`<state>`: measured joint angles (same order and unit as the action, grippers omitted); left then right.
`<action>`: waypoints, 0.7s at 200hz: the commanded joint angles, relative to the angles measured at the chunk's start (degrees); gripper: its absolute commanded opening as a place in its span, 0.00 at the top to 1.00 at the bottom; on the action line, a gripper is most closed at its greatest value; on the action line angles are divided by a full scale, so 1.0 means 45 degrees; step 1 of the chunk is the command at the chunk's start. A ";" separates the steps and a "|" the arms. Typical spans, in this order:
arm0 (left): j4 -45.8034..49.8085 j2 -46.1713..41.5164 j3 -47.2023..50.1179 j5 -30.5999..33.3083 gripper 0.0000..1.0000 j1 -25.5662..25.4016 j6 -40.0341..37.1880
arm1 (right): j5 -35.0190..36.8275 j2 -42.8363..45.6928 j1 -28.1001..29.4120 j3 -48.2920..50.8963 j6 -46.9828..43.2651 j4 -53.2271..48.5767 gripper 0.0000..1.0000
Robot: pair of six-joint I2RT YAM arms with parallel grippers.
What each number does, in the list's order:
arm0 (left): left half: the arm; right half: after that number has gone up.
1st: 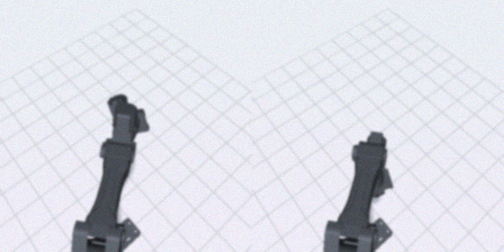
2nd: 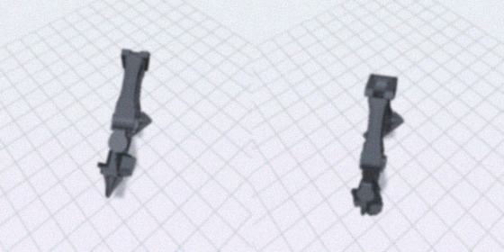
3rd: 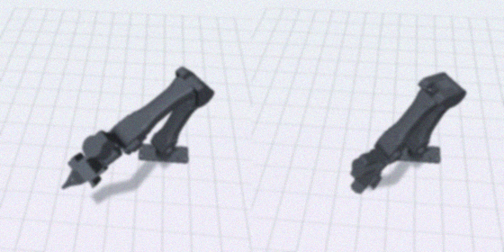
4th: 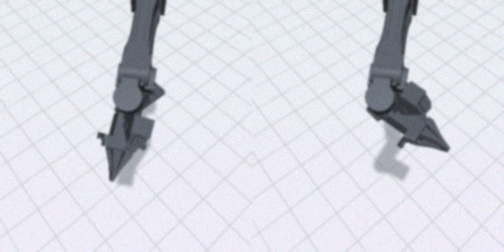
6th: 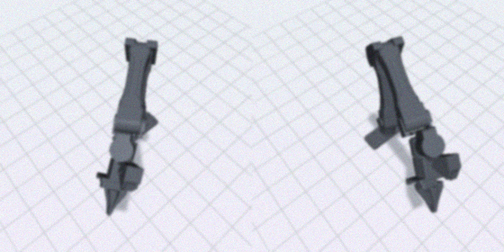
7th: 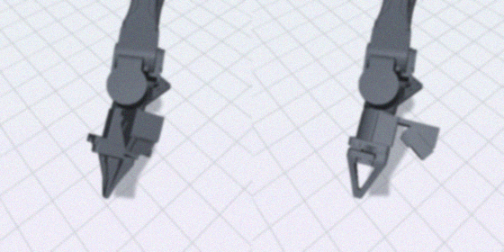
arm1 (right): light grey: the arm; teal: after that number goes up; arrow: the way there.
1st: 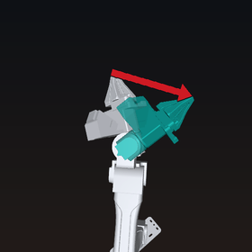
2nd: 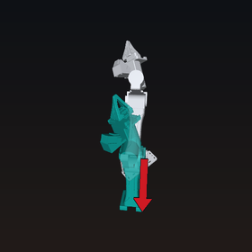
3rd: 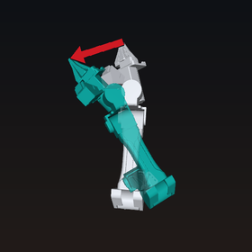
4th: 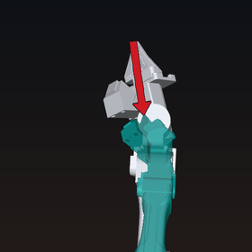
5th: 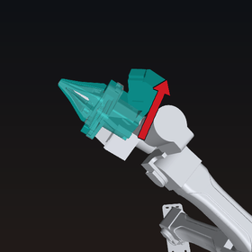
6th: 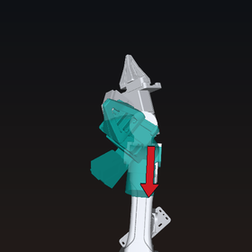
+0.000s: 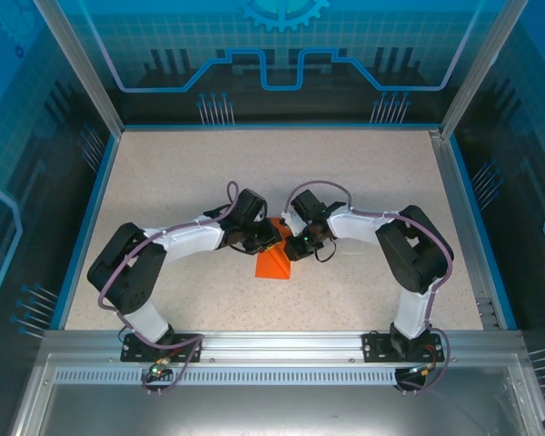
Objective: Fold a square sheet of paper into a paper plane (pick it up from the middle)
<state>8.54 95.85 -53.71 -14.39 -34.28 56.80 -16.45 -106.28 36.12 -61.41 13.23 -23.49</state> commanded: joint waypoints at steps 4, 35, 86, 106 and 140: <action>-0.0179 0.0221 -0.0017 -0.0305 0.85 0.0045 0.0249 | 0.0216 -0.0339 0.0157 -0.0075 0.0038 -0.0196 0.94; -0.0045 0.0194 0.0223 -0.0090 0.92 0.0053 0.0354 | 0.0206 -0.0377 0.0152 -0.0065 0.0047 -0.0153 0.94; -0.0505 0.0310 0.0490 -0.0267 1.00 0.0049 0.0426 | 0.0220 -0.0355 0.0152 0.0013 0.0068 -0.0090 0.94; -0.0623 0.0364 0.0510 -0.0298 1.00 0.0056 0.0445 | 0.0233 -0.0366 0.0147 0.0041 0.0087 -0.0073 0.94; -0.0432 0.0472 0.0520 -0.0182 1.00 0.0046 0.0420 | 0.0208 -0.0368 0.0146 0.0072 0.0086 -0.0054 0.94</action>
<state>6.72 96.82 -52.29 -14.46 -34.26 58.41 -16.45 -106.32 36.12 -61.41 13.26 -23.40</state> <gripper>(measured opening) 0.046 0.060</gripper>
